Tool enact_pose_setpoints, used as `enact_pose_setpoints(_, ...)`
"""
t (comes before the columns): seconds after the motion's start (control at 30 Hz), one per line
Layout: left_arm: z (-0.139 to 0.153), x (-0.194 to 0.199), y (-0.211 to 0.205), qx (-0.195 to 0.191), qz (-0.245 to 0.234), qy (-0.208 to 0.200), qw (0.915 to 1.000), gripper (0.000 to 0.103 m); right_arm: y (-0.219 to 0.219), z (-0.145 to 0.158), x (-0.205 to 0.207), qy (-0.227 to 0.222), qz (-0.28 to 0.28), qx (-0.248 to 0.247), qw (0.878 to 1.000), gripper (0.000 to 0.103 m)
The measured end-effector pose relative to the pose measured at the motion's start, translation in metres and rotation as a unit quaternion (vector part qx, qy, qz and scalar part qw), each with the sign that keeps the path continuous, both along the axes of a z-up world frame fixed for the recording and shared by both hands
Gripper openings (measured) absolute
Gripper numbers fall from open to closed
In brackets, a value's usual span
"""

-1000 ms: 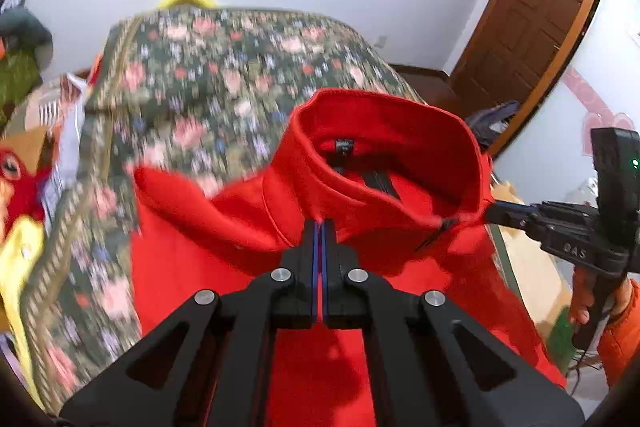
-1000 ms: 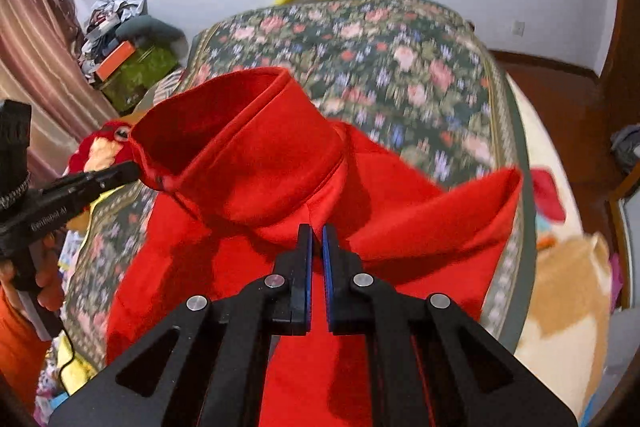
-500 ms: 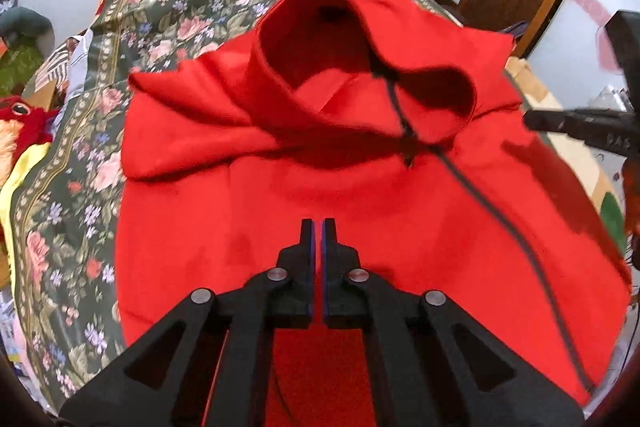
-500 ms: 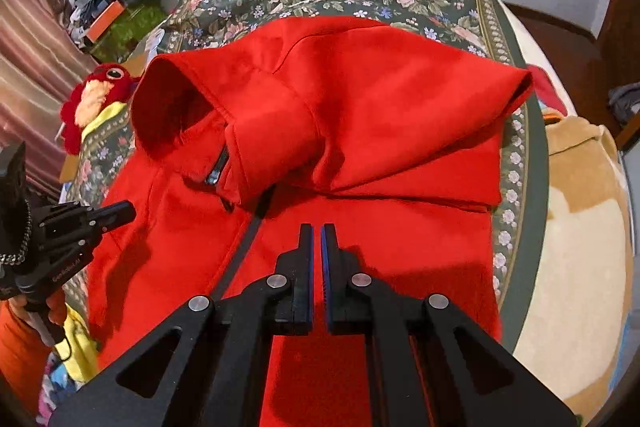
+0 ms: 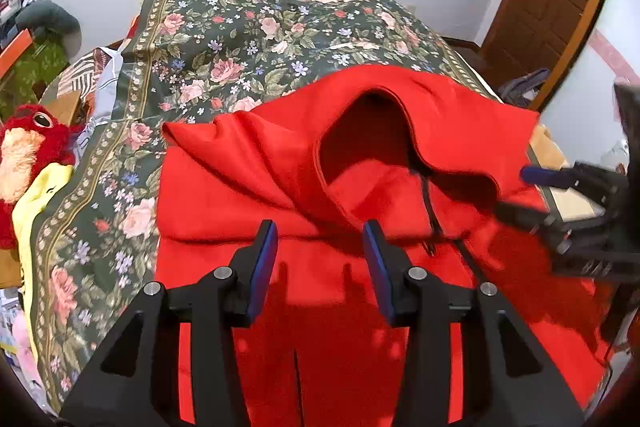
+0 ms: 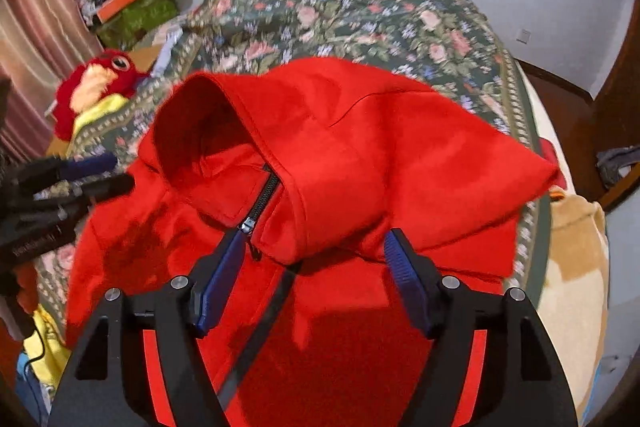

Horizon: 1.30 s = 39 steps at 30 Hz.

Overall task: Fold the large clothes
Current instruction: 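Grasp the jacket collar with both grippers and fold it toward the hem, then lay the folded collar down and open both grippers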

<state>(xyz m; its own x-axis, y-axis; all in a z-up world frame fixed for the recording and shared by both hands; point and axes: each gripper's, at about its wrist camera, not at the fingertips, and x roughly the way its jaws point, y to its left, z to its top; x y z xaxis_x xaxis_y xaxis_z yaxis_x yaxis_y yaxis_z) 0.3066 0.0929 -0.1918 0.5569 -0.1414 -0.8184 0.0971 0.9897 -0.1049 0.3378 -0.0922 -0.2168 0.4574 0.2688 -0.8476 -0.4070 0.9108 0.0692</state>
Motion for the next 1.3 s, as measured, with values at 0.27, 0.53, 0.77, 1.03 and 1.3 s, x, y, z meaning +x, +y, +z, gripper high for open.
enact_pose_setpoints(0.27,-0.025,0.041,-0.001,-0.005,0.013,0.023,0.9996,0.044,-0.005,-0.024,0.03,-0.01,-0.041,-0.013,0.999,0.067)
enact_pose_setpoints(0.53,-0.016,0.043,-0.005,0.012,0.009,-0.013,0.9998,0.004,-0.036,0.004,0.026,-0.045,-0.084,0.023,0.995,0.015)
enact_pose_setpoints(0.77,0.021,0.001,-0.027,0.065,-0.022,-0.072,0.9951,0.004,-0.047,0.029,-0.007,-0.054,-0.067,0.04,0.995,0.011)
enact_pose_setpoints(1.03,-0.019,-0.023,-0.015,0.031,-0.009,0.001,0.9995,0.004,-0.049,0.006,-0.02,0.011,-0.041,0.035,0.999,0.011)
enact_pose_setpoints(1.3,-0.052,-0.048,-0.018,0.04,-0.02,0.061,0.9971,0.013,-0.047,-0.017,-0.032,0.078,-0.018,0.024,0.997,0.025)
